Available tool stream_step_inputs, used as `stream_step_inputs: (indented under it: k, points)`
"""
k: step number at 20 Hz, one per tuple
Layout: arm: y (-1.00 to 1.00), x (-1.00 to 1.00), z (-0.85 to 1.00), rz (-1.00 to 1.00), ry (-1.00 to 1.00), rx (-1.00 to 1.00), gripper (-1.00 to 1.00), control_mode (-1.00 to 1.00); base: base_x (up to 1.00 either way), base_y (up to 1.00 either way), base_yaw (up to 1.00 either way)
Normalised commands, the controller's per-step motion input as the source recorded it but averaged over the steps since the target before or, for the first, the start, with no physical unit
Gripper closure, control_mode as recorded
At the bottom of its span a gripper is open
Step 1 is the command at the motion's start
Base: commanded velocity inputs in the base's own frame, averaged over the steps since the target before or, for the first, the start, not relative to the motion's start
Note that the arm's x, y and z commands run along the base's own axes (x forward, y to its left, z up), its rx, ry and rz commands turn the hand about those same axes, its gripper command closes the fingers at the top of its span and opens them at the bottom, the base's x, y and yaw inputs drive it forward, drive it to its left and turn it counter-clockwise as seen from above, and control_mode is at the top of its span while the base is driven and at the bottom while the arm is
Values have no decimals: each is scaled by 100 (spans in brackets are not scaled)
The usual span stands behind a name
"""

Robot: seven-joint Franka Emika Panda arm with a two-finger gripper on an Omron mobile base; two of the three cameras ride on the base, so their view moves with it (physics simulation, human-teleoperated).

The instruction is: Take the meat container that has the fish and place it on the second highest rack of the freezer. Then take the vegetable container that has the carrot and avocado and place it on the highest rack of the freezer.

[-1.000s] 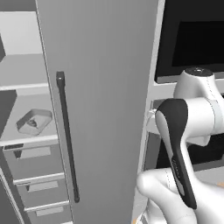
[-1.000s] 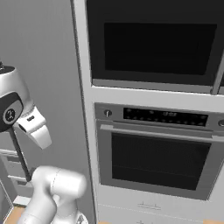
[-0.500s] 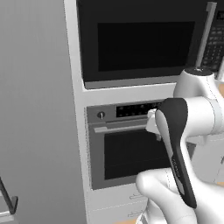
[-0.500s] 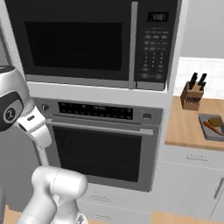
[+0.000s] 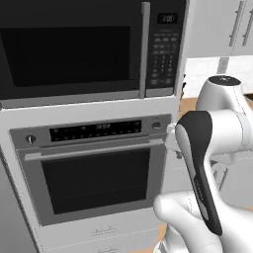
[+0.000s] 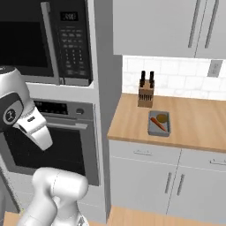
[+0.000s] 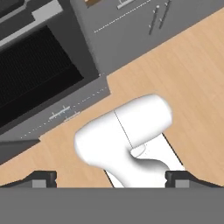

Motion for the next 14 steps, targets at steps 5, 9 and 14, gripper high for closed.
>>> stream_step_inputs:
  k: [5,9,14]
  points:
    - [0,0,0,0,0,0,-100,100,46,-100,5]
    - [0,0,0,0,0,0,-100,100,67,-79,7]
    - [0,0,0,0,0,0,-100,100,72,-38,5]
